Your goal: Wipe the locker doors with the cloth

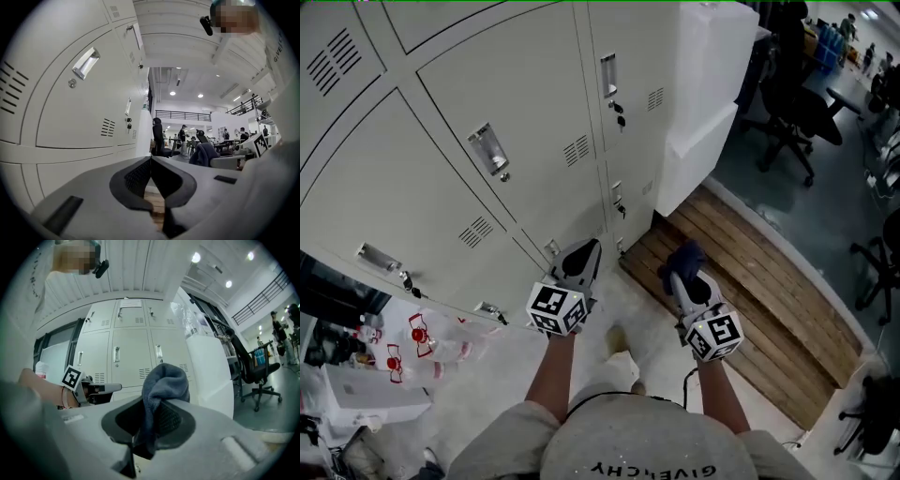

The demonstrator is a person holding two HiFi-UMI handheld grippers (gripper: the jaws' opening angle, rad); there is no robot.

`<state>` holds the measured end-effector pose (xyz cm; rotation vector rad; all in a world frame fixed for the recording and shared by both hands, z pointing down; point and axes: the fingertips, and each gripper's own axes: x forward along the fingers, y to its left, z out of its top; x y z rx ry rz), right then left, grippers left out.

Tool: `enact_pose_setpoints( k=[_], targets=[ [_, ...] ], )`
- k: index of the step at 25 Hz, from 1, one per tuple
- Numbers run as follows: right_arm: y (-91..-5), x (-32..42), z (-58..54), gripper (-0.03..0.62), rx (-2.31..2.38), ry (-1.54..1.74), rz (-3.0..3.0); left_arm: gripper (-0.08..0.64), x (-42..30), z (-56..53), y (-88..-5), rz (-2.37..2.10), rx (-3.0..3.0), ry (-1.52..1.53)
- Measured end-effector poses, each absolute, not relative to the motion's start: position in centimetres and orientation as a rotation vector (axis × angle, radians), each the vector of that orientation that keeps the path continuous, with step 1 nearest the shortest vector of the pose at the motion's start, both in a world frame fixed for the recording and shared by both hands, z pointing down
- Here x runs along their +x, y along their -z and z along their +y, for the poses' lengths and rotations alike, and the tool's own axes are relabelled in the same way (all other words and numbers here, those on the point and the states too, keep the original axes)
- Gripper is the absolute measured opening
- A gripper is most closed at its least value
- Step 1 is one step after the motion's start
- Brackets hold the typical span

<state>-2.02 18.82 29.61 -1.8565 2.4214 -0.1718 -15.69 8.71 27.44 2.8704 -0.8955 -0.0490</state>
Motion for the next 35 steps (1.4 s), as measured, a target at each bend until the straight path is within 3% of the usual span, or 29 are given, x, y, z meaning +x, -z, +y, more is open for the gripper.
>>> enact_pose_setpoints(
  k=[12, 35],
  targets=[
    [-29.8, 0.8, 8.0, 0.055, -1.841, 0.175, 2.46, -0.002, -10.5, -0.8, -28.0, -0.845, 2.88, 0.034],
    [-34.7, -4.1, -6.7, 0.057, -1.535, 0.122, 2.838, -0.002, -8.0, -9.7, -36.1, -0.954, 2.719, -0.006]
  ],
)
